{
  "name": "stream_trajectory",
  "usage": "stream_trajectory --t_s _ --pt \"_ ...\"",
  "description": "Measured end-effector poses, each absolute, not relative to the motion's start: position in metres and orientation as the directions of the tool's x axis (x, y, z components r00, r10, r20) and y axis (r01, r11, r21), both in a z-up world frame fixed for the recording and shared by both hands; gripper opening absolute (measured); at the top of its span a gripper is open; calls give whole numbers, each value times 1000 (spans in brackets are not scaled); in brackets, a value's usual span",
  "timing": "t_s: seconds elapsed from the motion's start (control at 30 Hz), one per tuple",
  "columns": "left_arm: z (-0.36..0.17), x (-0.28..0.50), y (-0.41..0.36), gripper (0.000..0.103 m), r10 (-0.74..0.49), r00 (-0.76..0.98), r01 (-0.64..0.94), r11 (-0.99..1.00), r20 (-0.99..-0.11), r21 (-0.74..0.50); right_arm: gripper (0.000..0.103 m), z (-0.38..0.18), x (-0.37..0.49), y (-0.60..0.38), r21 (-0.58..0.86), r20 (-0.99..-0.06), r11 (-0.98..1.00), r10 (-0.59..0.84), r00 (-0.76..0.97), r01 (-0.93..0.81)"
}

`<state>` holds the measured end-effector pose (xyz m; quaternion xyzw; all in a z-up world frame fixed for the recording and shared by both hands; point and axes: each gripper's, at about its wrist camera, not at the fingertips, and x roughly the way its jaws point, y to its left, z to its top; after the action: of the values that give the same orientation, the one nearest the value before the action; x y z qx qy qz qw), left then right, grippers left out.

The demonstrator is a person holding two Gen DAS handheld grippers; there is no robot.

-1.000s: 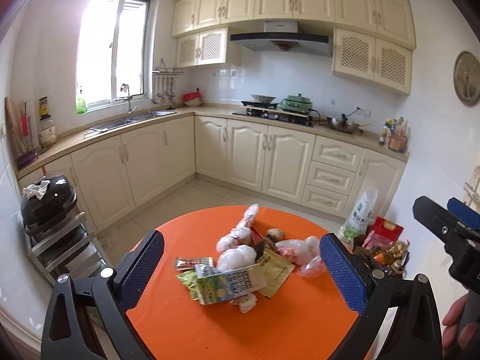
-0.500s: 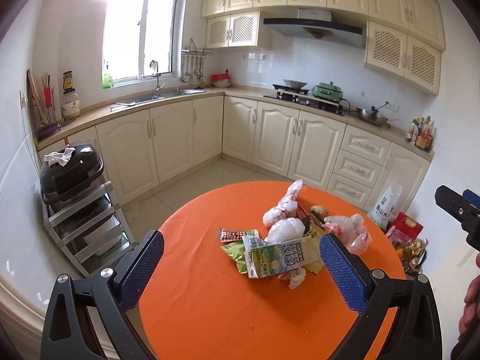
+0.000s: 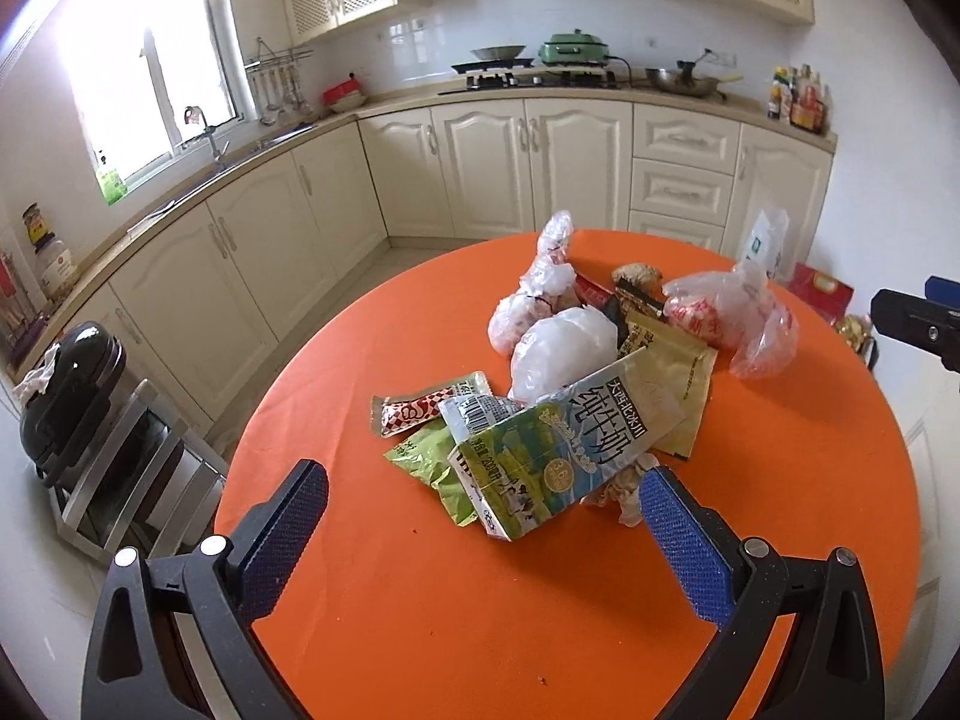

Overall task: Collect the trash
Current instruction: 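Grasp the milk carton with the left tool while the right tool grasps the clear plastic bag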

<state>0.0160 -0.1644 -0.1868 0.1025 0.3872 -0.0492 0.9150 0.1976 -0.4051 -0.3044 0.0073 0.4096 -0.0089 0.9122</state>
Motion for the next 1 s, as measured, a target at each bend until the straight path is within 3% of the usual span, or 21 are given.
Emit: stream_trajectory --t_s 0.2,0.37,0.43,0.5,0.53,0.73,0.77,0.83,1.0 --pt "-209 98 -143 102 -1 678 285 922 -735 261 103 -334 226 -407 -2 -793 1000 -19 608 29" --pt "-238 118 -165 102 8 686 421 811 -727 406 103 -349 247 -407 -12 -814 1000 -16 580 10" --pt "-249 121 -168 98 -17 675 464 788 -738 406 103 -355 256 -408 -12 -819 1000 -11 573 2" --pt "-257 129 -167 71 -68 634 508 787 -770 349 103 -362 268 -409 -12 -828 1000 -5 561 -8" --pt "-259 135 -163 65 -94 610 520 797 -787 308 103 -367 274 -410 -9 -832 1000 1 555 -16" --pt "-266 152 -151 55 -168 559 495 853 -812 164 103 -398 313 -404 -24 -859 996 26 512 -90" --pt "-268 154 -149 54 -181 555 487 862 -812 140 101 -404 318 -402 -25 -863 994 33 504 -109" --pt "-270 153 -145 52 -201 547 474 875 -813 102 75 -415 327 -400 -1 -873 990 68 482 -142" --pt "-275 156 -133 49 -250 537 418 909 -805 -4 55 -419 321 -402 72 -869 985 138 475 -155"
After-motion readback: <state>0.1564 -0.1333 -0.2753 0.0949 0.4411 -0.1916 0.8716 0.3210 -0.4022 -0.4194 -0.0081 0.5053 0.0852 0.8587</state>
